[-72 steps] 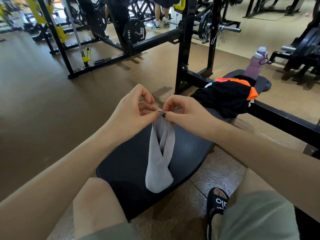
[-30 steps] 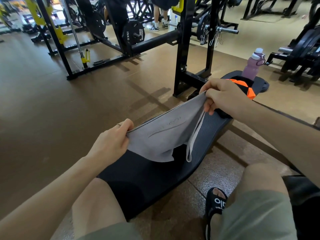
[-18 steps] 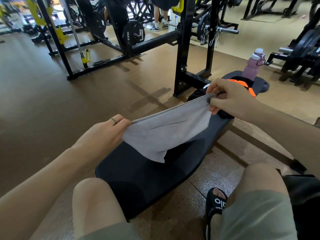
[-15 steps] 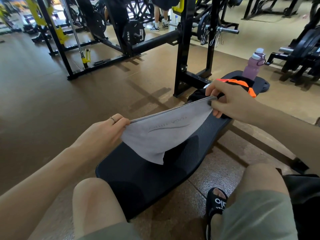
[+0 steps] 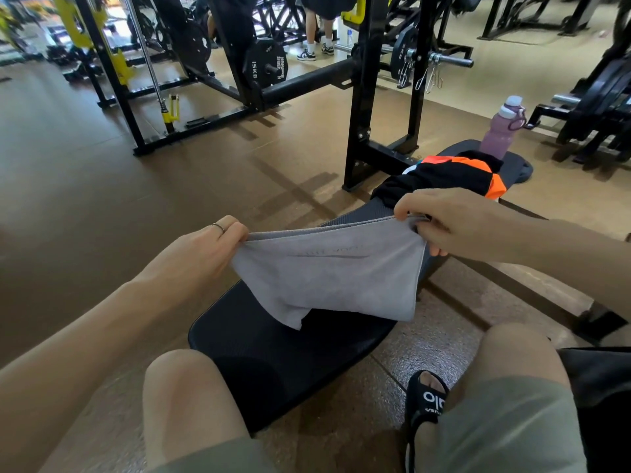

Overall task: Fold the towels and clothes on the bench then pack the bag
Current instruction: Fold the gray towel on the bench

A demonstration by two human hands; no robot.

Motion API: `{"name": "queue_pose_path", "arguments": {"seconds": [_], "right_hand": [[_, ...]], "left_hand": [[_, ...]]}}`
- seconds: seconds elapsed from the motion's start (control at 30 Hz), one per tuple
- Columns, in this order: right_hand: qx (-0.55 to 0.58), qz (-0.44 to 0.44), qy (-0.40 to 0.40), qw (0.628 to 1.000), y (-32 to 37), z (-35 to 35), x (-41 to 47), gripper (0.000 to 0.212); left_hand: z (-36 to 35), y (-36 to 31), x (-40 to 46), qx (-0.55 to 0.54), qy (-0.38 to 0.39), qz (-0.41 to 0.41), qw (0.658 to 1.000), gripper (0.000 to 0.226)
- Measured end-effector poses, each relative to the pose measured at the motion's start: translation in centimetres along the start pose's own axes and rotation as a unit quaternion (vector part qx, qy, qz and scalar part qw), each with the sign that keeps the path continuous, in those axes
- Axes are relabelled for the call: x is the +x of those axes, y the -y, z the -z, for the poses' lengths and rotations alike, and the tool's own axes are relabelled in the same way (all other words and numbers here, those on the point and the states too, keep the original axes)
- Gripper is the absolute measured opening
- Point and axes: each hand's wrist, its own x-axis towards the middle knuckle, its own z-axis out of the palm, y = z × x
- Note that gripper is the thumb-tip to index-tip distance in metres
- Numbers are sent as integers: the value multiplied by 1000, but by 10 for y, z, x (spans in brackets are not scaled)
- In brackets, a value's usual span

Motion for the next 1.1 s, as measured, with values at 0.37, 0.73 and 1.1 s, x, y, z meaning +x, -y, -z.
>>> {"name": "queue_pose_path", "arguments": {"seconds": [0.37,0.73,1.1], "right_hand": [[77,-120,-43,989,-8,-1,4,6],[57,-149,-64,985,-10,1,4,9],[70,-134,-77,985,-13,7,5,11]], "left_hand": [[18,-5,-1,-80,-7,21,997,61],[28,-13,-3,-90,-22,57,994,61],[22,-1,-5,-27,-11,-43,999,78]]}}
